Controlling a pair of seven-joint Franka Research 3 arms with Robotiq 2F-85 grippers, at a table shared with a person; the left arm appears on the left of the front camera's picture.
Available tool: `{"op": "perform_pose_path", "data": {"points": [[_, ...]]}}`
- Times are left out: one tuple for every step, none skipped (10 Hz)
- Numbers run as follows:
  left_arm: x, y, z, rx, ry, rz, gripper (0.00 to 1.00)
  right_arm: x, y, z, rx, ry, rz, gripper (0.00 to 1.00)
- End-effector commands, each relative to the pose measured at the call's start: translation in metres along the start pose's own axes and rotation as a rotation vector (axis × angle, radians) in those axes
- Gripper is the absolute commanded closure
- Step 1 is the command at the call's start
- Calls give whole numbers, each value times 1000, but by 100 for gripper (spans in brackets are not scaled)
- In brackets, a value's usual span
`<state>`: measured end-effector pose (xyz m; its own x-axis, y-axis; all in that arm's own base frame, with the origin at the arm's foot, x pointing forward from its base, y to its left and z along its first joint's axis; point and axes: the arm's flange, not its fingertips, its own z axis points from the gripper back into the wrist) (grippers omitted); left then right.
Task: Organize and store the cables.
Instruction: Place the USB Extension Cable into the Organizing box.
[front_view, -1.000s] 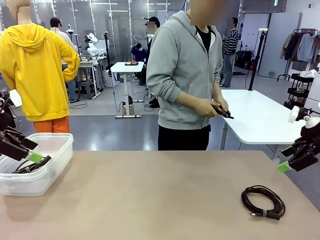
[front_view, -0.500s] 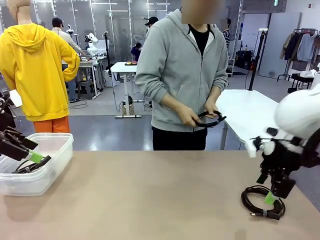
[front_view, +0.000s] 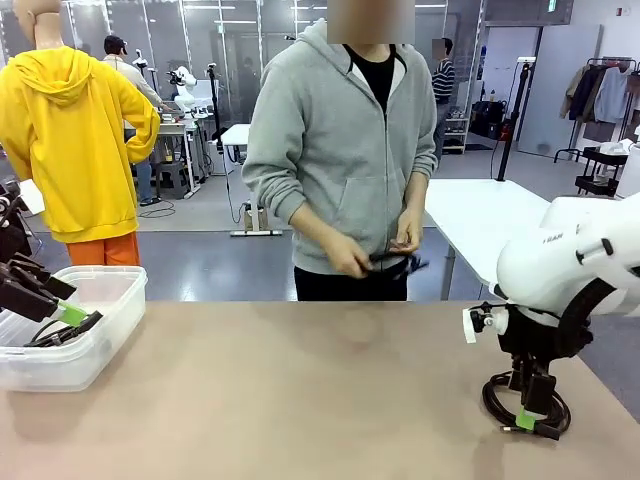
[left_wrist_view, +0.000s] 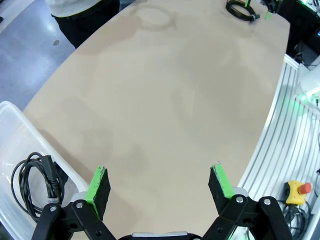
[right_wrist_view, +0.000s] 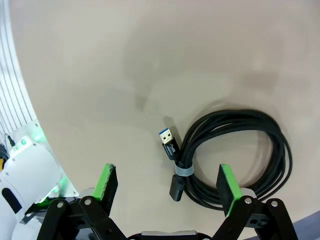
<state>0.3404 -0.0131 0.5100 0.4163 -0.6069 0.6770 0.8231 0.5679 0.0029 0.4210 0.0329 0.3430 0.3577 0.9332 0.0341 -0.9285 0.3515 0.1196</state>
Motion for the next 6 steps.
{"op": "perform_pose_path", "data": {"points": [[1,-3,-1,3,5,11,0,1,2,-8,-1,94,-62,0],[1,-3,-1,3,5,11,0,0,2,-13,-11,127,-77,0],[1,-3,-1,3,5,11,0,1,2,-16,-9,151,-82,0],[1,-3,-1,3,5,11,0,3,1,-20,-10,189,-85,0],[1,-3,-1,3,5,11,0,4,-1,-22,-14,196,-82,0],[1,-3,-1,3,5,11,0,6,-4,-24,-27,188,-71,0]]}}
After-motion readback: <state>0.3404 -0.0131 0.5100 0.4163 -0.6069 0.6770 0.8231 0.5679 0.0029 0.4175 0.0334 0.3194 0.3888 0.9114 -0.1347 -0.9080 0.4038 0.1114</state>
